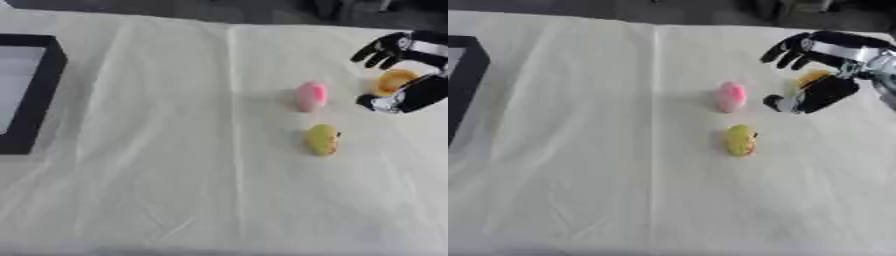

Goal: Pick up the objects with one hand, pass them to the other hand, and then place them into the box on the other side of the table.

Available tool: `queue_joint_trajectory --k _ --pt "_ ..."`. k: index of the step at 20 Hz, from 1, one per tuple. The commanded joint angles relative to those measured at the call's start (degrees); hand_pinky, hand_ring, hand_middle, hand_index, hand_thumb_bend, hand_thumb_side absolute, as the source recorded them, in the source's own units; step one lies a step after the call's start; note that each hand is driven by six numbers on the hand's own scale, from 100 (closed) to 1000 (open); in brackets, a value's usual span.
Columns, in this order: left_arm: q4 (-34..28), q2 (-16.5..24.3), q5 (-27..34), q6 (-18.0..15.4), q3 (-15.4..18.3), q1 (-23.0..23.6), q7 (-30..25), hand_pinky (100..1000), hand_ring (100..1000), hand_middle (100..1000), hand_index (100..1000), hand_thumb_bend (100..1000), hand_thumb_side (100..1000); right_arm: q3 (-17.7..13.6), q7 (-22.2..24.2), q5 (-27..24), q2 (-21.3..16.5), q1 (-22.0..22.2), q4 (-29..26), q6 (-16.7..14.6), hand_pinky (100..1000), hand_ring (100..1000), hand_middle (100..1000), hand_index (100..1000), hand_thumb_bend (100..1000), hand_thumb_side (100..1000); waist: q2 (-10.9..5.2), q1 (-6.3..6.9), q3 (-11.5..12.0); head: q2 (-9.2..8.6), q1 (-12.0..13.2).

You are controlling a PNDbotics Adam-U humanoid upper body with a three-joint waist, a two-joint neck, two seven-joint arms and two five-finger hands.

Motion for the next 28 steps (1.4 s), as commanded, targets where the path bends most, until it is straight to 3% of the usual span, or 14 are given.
queue_joint_trajectory --k 1,3,5,17,28 --pt "-1.05 1.54 -0.21 0.09 0.19 -0.19 -0.14 923 736 829 917 384 830 -0.44 3.14 11.73 -3.64 -1.29 0.59 2.12 893 908 881 898 527 119 -1.19 0.20 0.04 -0.11 -0.34" --pt "-1.05 1.50 -0.19 0.14 0.12 -0.18 -0.20 923 736 829 917 383 831 0.05 4.80 18.52 -3.72 -2.19 2.30 2.45 895 911 884 901 525 119 -1.09 0.24 0.12 -0.19 -0.74" --pt "-1.05 1.46 -0.20 0.19 0.06 -0.18 -0.26 923 736 829 918 383 832 0.34 5.49 21.69 -3.63 -3.15 4.41 2.30 895 910 881 900 521 116 -0.95 0.27 0.19 -0.33 -1.21" --pt "-1.05 1.46 -0.30 -0.07 0.01 -0.93 -0.46 923 735 831 917 376 834 2.50 4.94 25.70 -4.48 -9.57 21.92 -0.58 902 915 877 905 505 105 0.70 1.08 0.70 -2.15 -3.91" --pt "-1.05 1.14 -0.41 -0.13 -0.29 -1.81 -0.82 923 734 832 917 369 839 4.63 1.64 29.29 -1.59 -17.43 37.37 -2.24 893 900 864 904 501 109 2.27 1.51 1.94 -3.72 -4.95"
